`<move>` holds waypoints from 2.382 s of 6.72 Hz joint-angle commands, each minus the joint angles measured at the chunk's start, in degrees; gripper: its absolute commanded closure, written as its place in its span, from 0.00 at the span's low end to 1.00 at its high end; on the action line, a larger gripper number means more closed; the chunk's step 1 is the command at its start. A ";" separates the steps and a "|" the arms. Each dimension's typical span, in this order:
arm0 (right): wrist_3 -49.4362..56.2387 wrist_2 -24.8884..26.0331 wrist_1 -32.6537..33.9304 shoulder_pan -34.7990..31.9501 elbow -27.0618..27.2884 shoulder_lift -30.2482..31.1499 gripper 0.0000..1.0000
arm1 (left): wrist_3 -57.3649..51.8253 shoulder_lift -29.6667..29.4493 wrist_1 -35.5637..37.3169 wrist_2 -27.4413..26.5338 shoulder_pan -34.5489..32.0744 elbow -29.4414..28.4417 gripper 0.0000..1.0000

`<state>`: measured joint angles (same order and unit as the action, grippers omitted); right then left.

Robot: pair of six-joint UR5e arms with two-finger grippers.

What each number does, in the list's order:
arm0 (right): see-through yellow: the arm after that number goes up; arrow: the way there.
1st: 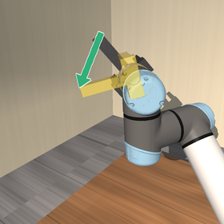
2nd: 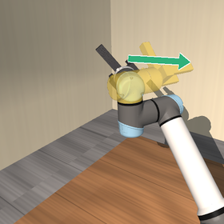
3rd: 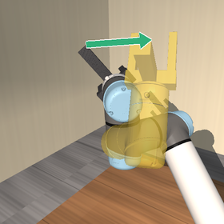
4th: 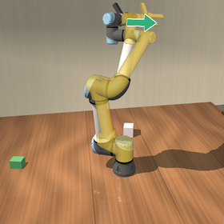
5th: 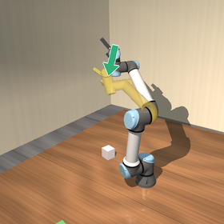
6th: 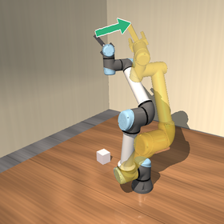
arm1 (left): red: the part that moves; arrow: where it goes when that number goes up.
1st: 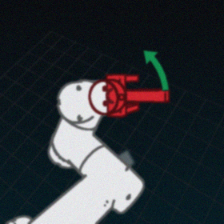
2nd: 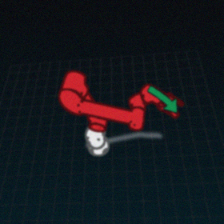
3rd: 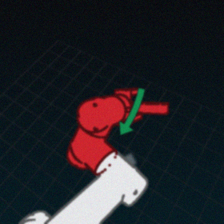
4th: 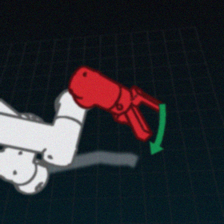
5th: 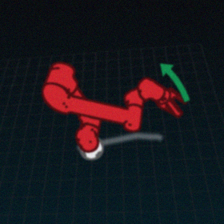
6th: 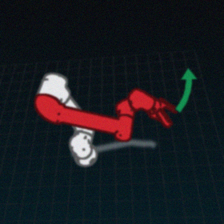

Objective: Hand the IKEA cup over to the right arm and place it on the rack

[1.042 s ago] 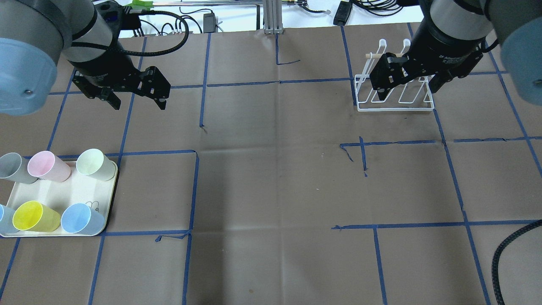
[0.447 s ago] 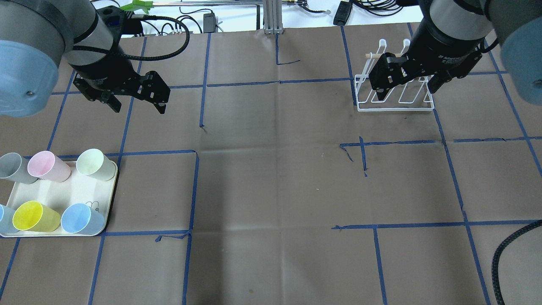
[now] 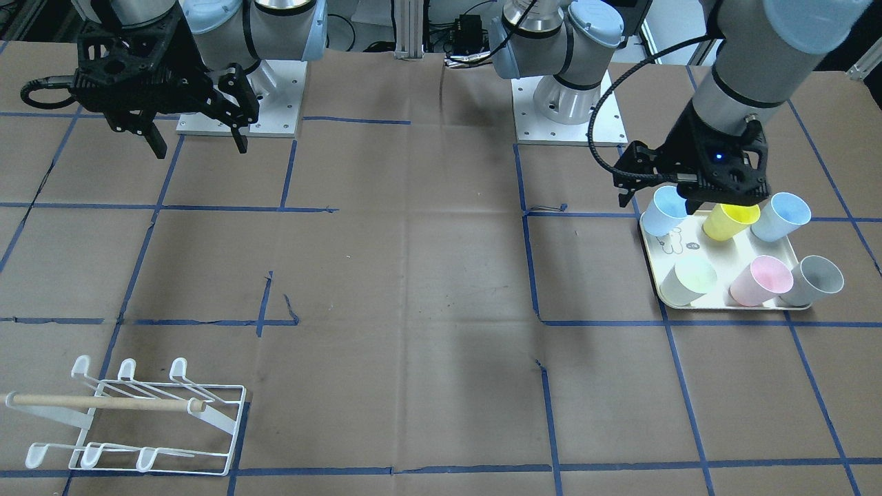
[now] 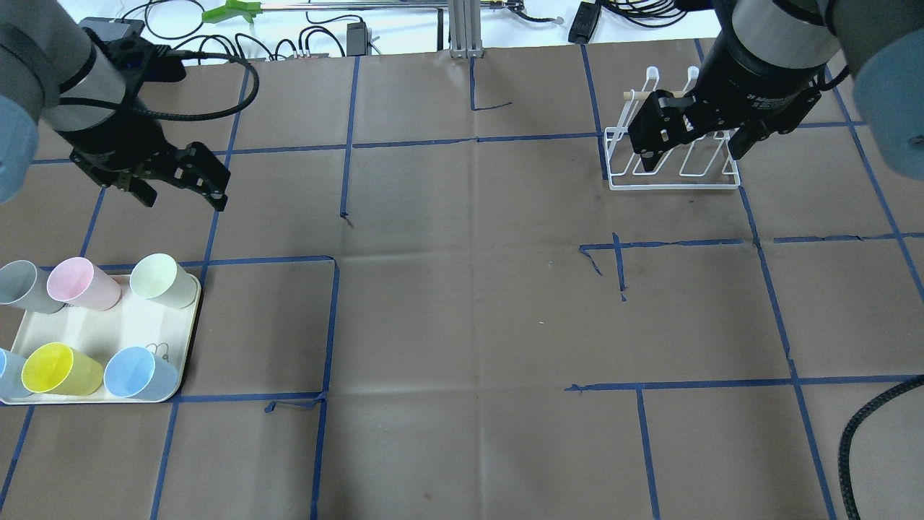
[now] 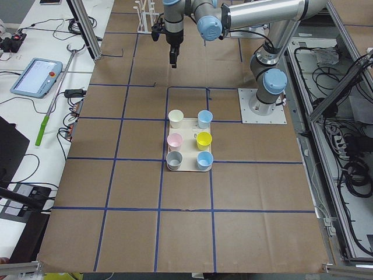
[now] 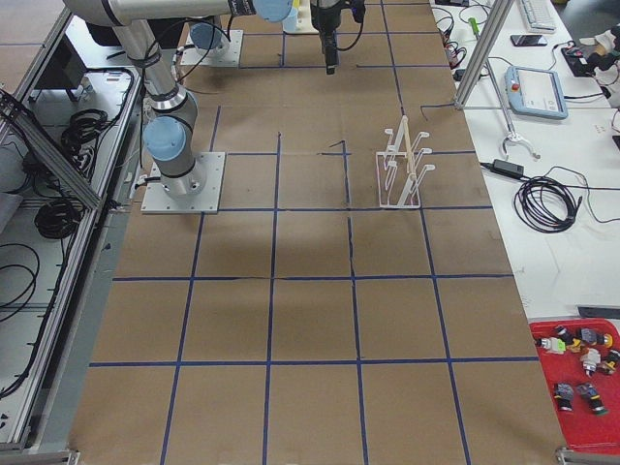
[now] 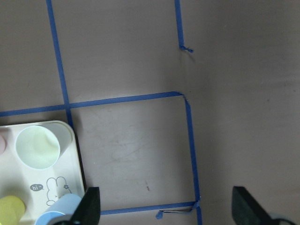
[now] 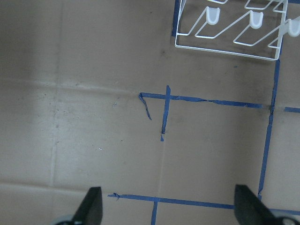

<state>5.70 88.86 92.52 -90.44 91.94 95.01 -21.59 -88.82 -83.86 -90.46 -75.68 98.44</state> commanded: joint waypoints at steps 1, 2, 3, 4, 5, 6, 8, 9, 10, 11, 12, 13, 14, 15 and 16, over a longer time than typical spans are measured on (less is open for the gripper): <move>0.02 -0.01 -0.06 0.00 0.00 0.00 0.00 | -11.41 0.32 4.13 -0.07 9.90 4.11 0.03; 0.02 -0.01 0.11 0.00 0.00 0.00 0.00 | -13.37 0.23 4.32 -0.07 11.85 4.56 0.03; 0.02 -0.09 0.03 0.00 0.00 0.00 0.00 | -13.39 -0.20 5.11 0.11 12.05 4.65 0.03; 0.02 -0.09 0.02 0.00 0.00 0.00 0.00 | -12.95 -1.86 6.85 0.54 12.05 4.91 0.03; 0.02 -0.18 0.20 0.00 0.00 0.00 0.00 | -10.77 -3.10 11.48 0.55 11.96 7.79 0.03; 0.02 -0.27 0.29 0.00 0.00 0.00 0.00 | -10.66 -4.07 18.58 0.46 11.96 11.64 0.03; -1.38 -0.53 1.59 0.00 0.00 0.00 0.00 | -10.40 -7.22 27.67 0.46 11.96 15.98 0.03; -6.09 -0.45 7.09 0.00 0.09 0.00 0.00 | -9.79 -8.81 29.27 0.46 11.79 16.34 0.03; -10.49 -0.53 12.28 0.00 0.26 0.00 0.00 | -8.39 -10.13 29.20 0.46 11.44 16.34 0.03; -14.01 -0.88 14.42 0.00 1.57 0.00 0.00 | -8.38 -11.36 29.20 0.37 11.43 16.52 0.03; -14.74 -4.97 19.83 0.00 3.06 0.09 0.00 | -8.29 -11.81 29.20 0.11 11.52 17.13 0.03; -17.45 -8.58 24.41 0.00 5.34 0.61 0.00 | -8.38 -11.90 29.11 -0.06 11.61 18.61 0.03; -22.00 -8.71 27.68 -0.09 7.19 0.79 0.01 | -8.29 -11.81 29.37 -0.15 11.70 20.11 0.03; -27.44 -8.79 32.84 -0.17 9.38 0.88 0.00 | -8.55 -11.81 29.37 -0.15 12.04 20.21 0.07; -31.67 -10.62 36.99 -0.09 11.93 1.23 0.00 | -8.73 -11.64 29.37 -0.15 12.05 20.12 0.19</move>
<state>-20.58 79.81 124.30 -90.55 101.00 95.91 -30.12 -100.58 -54.52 -90.60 -63.75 118.40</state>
